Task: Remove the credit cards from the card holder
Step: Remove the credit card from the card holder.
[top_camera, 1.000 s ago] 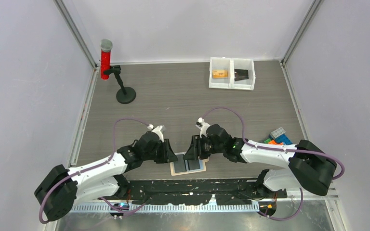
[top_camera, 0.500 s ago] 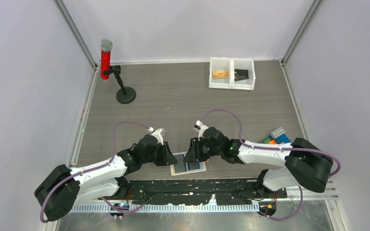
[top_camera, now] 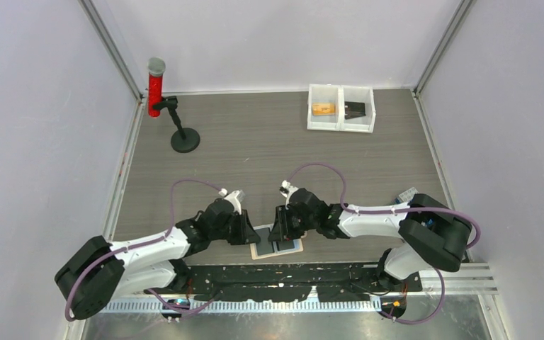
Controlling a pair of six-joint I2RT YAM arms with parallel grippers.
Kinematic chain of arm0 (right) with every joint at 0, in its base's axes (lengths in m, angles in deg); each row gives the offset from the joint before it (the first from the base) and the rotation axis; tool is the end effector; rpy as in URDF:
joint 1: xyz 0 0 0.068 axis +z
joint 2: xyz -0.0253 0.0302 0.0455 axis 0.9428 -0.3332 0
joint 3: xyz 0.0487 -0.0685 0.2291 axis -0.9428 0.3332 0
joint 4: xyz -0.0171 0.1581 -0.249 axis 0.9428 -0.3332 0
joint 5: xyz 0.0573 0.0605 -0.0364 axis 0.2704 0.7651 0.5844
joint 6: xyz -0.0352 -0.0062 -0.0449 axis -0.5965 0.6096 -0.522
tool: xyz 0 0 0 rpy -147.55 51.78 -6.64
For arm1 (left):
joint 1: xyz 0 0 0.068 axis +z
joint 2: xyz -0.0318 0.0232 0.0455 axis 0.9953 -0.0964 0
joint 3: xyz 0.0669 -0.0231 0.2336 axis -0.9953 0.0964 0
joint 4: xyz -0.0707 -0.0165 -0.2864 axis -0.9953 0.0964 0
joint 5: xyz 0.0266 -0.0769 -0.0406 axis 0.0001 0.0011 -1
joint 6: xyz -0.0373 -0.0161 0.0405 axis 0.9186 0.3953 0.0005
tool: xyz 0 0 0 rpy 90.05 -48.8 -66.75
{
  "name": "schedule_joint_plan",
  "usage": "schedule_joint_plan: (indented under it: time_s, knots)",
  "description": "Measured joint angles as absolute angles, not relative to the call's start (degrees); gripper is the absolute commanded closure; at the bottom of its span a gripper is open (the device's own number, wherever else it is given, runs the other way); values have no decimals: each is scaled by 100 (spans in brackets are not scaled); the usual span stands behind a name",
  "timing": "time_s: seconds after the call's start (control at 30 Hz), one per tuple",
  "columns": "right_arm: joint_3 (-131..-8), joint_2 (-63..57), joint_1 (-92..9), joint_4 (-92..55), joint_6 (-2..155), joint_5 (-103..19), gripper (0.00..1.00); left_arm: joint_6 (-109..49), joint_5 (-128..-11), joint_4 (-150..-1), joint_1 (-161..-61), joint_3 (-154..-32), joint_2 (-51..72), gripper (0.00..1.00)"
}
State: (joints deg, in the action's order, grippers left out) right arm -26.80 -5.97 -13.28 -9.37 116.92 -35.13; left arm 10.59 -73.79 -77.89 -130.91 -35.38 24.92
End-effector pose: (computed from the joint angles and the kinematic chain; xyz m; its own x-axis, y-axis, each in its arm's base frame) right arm 0.1542 0.2593 0.0877 -0.9211 -0.1197 -0.3704 -0.3509 0.6672 0.6571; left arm 0.1511 -0.1718 0.0806 -0.9275 -0.1365 -0.3480 0.1472 0.7222 -0.6758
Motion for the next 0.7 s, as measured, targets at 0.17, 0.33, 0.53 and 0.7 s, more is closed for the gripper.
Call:
schedule_joint_plan:
  time_s: [0.17,0.33,0.53,0.7]
  knots:
    - [-2702,-626,-1326,-977,11665,-3644,64,1045,-7272,-7477,-13123,-3534,2763,85]
    - [-2737,-737,-1326,-1062,11628,-3751,65,1050,-7237,-7439,-13136,-3499,2805,85]
    - [-2739,-787,-1321,-1027,11635,-3782,65,1067,-7213,-7426,-13215,-3499,2805,85]
    - [-2743,-794,-1321,-1020,11630,-3790,65,1098,-7213,-7426,-13248,-3519,2766,85]
